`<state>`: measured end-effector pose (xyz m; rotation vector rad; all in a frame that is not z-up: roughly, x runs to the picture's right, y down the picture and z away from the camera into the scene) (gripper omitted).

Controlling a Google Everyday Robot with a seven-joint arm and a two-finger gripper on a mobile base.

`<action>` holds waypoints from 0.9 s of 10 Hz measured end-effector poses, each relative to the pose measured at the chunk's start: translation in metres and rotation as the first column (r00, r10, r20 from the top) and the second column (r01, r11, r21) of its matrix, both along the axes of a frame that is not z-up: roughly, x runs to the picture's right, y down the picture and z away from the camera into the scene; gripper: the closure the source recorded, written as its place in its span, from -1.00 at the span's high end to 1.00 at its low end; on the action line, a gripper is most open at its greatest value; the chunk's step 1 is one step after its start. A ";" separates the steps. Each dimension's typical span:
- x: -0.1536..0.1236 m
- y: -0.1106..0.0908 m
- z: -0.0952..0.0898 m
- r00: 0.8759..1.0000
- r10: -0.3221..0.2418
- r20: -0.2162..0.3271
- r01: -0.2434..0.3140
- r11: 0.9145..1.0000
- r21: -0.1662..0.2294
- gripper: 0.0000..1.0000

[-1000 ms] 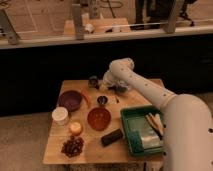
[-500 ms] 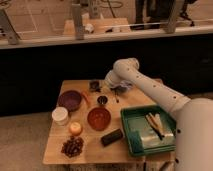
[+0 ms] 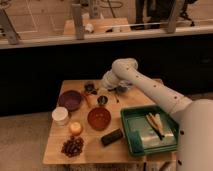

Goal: Place brush in paper cup

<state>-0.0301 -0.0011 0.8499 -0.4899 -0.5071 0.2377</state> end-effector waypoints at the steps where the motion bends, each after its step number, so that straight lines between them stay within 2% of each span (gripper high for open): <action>1: -0.007 -0.003 -0.009 0.999 -0.029 0.027 0.029 1.000 0.011 -1.00; 2: -0.016 -0.008 -0.025 0.995 -0.071 0.066 0.070 0.997 0.028 -1.00; 3: -0.023 -0.009 -0.037 0.986 -0.116 0.118 0.112 0.993 0.037 -1.00; 4: -0.026 -0.010 -0.051 0.963 -0.175 0.204 0.167 0.984 0.056 -1.00; 5: -0.029 -0.009 -0.063 0.934 -0.224 0.279 0.211 0.974 0.078 -1.00; 6: -0.030 -0.010 -0.071 0.910 -0.254 0.327 0.235 0.967 0.098 -1.00; 7: -0.031 -0.011 -0.080 0.881 -0.283 0.379 0.256 0.959 0.121 -1.00; 8: -0.032 -0.011 -0.084 0.864 -0.298 0.405 0.266 0.955 0.136 -1.00; 9: -0.032 -0.011 -0.086 0.858 -0.303 0.415 0.268 0.953 0.142 -1.00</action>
